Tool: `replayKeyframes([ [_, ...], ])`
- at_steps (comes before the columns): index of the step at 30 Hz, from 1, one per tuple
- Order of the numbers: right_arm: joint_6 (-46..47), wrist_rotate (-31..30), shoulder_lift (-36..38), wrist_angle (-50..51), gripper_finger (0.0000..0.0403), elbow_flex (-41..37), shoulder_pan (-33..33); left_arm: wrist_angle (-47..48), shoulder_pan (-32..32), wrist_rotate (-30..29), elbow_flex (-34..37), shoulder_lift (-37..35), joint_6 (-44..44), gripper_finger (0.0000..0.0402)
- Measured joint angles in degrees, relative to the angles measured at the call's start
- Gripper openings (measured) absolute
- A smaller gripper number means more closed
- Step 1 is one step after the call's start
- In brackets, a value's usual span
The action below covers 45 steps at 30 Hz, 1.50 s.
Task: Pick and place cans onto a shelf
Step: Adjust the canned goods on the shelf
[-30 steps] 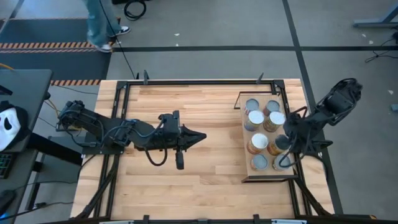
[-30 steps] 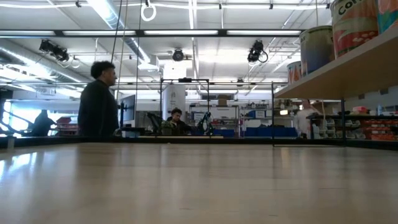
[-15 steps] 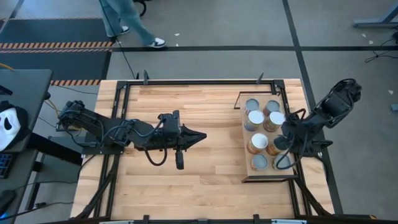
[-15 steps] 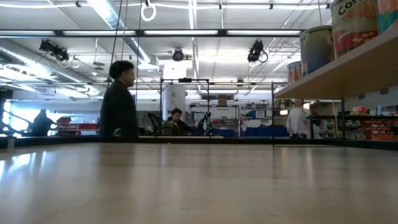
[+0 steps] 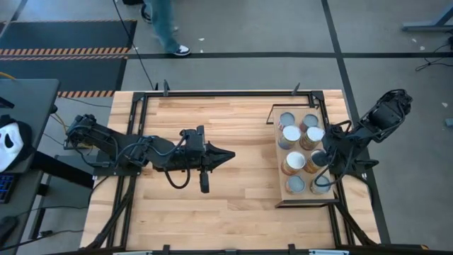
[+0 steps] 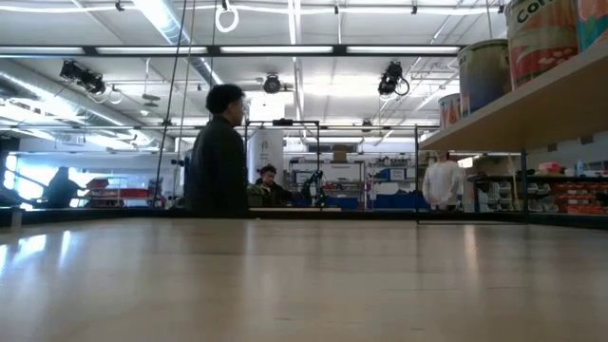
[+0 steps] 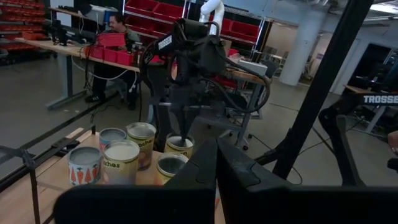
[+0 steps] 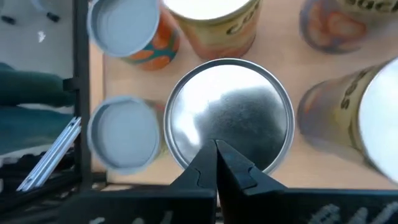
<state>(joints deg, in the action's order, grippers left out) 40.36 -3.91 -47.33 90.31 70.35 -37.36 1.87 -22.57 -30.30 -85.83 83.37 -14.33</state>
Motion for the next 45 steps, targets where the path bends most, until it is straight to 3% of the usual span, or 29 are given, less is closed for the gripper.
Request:
replayKeyframes([
  [6,-1.4,3.8,0.6,-1.8,0.0002,2.7,0.0,-0.7,-0.2,0.0,0.0,0.0,0.0,0.0009],
  [15,-4.7,0.6,-0.4,-3.4,0.0002,3.1,0.0,-2.7,-0.1,0.0,0.0,0.0,0.0,0.0009],
  [22,-6.5,10.7,-0.7,-22.3,0.0002,3.1,0.0,-7.9,-0.3,0.0,0.0,-1.0,2.9,0.0009],
  [30,-2.6,11.5,-1.1,-37.8,0.0001,3.2,-3.7,-15.1,-1.3,2.2,0.0,0.9,9.3,0.0009],
  [37,2.6,11.2,-3.3,-23.2,0.0001,2.1,-9.9,-16.4,-1.3,3.4,0.0,3.0,8.7,0.0009],
  [42,2.1,10.3,-6.4,-21.0,0.0001,-1.9,-14.7,-16.0,-1.4,3.4,0.0,2.9,8.9,0.0009],
  [45,3.0,6.6,-8.4,-19.8,0.0,-4.4,-17.1,-15.9,-1.4,3.4,0.0,3.0,9.4,0.0009],
])
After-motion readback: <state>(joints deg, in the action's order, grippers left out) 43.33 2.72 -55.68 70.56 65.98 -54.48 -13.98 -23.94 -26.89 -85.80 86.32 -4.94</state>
